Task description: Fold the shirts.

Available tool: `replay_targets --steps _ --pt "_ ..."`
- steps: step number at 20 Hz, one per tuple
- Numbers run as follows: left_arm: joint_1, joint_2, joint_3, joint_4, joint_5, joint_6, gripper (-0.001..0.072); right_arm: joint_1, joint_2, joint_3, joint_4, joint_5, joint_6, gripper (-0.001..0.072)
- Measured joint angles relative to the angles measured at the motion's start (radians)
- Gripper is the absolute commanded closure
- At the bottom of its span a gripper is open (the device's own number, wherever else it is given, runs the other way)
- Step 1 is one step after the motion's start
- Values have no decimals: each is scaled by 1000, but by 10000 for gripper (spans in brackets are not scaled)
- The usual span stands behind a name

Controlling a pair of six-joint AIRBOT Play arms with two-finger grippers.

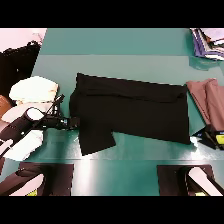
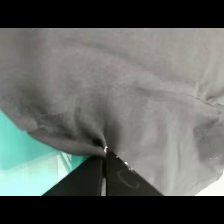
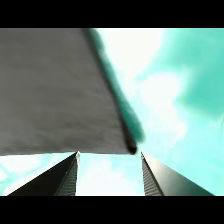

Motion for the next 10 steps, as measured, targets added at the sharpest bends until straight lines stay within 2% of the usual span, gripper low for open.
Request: replay_targets --steps 4,8,9,10 --pt "-2 0 9 -2 -1 11 680 17 -54 -70 39 -55 -8 255" --pt "-3 0 11 -2 -5 17 680 89 -97 -90 124 -123 -10 306" --pt "-3 0 11 -2 -7 18 680 108 -102 -92 138 -142 -11 401" --pt "-3 0 12 -2 -10 18 682 126 -106 -94 142 -166 -13 565"
